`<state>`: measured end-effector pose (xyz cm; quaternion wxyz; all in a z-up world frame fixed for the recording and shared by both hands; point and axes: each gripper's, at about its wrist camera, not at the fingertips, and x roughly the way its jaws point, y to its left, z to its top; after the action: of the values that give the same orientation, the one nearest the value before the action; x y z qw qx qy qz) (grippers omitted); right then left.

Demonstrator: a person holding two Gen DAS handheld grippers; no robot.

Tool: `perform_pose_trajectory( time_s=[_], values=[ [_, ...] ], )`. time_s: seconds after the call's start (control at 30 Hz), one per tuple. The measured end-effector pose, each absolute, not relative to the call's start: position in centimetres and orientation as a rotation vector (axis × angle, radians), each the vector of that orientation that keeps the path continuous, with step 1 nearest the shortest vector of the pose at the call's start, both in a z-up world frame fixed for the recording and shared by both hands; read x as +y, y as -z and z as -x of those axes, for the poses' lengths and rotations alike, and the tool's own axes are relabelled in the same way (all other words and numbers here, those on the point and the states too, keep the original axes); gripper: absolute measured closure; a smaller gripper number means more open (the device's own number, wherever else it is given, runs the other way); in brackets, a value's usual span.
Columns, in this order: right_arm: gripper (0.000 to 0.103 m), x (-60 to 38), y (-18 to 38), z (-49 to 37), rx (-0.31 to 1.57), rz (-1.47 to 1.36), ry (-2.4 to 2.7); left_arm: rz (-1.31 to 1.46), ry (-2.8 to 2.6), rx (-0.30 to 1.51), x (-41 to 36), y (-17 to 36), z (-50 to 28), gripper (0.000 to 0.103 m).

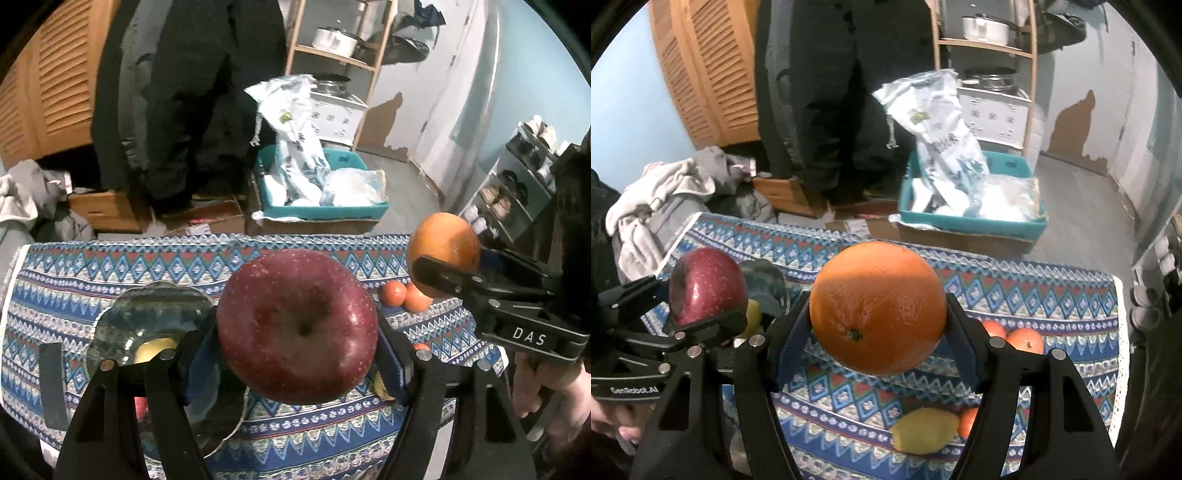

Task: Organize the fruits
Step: 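Carry the large orange and red apple together toward the green glass bowl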

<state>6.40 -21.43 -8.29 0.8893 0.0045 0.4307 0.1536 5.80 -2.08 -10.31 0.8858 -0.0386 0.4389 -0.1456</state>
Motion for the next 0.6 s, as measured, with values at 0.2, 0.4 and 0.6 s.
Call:
perform_pose_trajectory(
  time_s=[0.2,0.4,0.6],
  values=[
    [0.034,-18.8,7.4,-6.5,0.884,0.004,-0.368,0.102,0.270,0.901,0.4,9.6,-5.2,0.026],
    [0.034,-16.3,7.3,-7.1,0.889,0.010,-0.423,0.123,0.227,0.904,2.9,10.0,-4.4,0.026],
    [0.034,-13.8,8.2,-7.6,0.916,0.013,-0.470,0.157,0.190,0.936,5.3,11.4,-4.0,0.026]
  ],
)
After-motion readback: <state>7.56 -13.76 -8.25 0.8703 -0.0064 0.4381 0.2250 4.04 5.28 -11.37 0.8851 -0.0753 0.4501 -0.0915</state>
